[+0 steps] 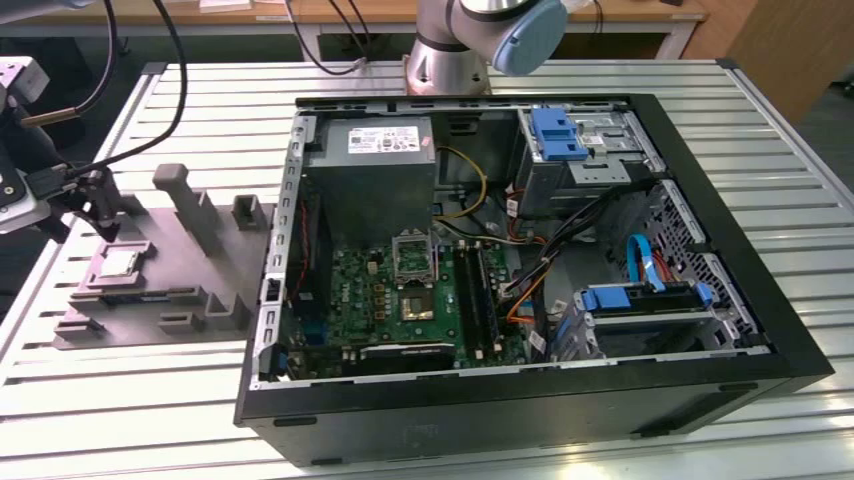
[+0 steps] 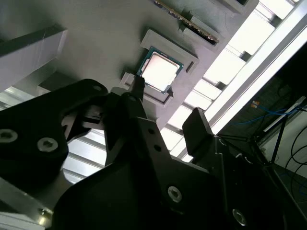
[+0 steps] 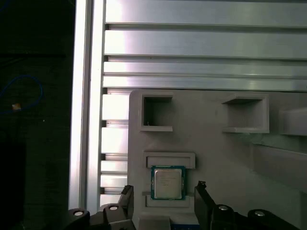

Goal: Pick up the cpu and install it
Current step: 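Pick up the cpu and move it towards the insertion slot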

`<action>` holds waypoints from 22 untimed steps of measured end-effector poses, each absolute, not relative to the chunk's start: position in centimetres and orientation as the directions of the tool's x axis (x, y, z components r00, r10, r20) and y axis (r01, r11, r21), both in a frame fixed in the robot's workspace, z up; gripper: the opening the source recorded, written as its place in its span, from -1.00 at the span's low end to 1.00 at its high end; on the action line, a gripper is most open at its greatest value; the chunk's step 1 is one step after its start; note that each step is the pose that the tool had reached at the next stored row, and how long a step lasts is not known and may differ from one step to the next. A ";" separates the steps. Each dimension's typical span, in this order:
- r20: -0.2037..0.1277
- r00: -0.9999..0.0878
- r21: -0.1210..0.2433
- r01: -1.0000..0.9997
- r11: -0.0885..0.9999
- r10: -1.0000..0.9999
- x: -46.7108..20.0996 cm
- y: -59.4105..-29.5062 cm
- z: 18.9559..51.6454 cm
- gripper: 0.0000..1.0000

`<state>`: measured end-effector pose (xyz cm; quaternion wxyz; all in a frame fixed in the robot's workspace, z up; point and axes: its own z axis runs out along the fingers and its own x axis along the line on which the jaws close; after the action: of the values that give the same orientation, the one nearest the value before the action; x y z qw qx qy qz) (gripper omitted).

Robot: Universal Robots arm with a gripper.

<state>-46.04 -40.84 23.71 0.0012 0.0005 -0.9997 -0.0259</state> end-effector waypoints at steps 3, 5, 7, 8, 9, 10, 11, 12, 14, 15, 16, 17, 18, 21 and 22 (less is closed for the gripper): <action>0.003 -1.000 0.052 -0.001 0.999 -0.001 -46.1 -40.8 23.7 0.11; 0.003 -1.000 0.052 -0.001 0.999 -0.001 -46.1 -40.8 23.7 -0.12; 0.002 -1.000 0.052 -0.001 0.999 -0.001 -46.1 -40.8 23.7 -0.36; 0.003 -1.000 0.052 -0.001 0.999 -0.001 -46.1 -40.8 23.7 -0.36; 0.003 -1.000 0.052 -0.001 0.999 -0.001 -46.1 -40.8 23.7 -0.47; 0.002 -1.000 0.052 -0.001 0.999 -0.001 -46.1 -40.8 23.7 -0.47; 0.002 -1.000 0.052 -0.001 0.999 -0.001 -46.1 -40.8 23.7 -0.59; 0.003 -1.000 0.052 -0.001 0.999 -0.001 -46.1 -40.8 23.7 -0.70; 0.003 -1.000 0.052 -0.001 0.999 -0.001 -46.1 -40.8 23.7 -0.79; 0.002 -1.000 0.052 -0.001 0.999 -0.001 -46.1 -40.8 23.7 -0.79; 0.002 -1.000 0.052 -0.001 0.999 -0.001 -46.1 -40.8 23.7 -0.79; 0.003 -1.000 0.052 -0.001 0.999 -0.001 -46.1 -40.8 23.7 -0.79; 0.003 -1.000 0.052 -0.001 0.999 -0.001 -46.1 -40.8 23.7 -0.77; 0.003 -1.000 0.052 -0.001 0.999 -0.001 -46.2 -40.8 23.7 -0.54; 0.003 -1.000 0.052 -0.001 0.999 -0.001 -46.2 -40.8 23.7 -0.54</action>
<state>-46.16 -40.83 23.71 0.0013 0.0005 -0.9997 -0.0258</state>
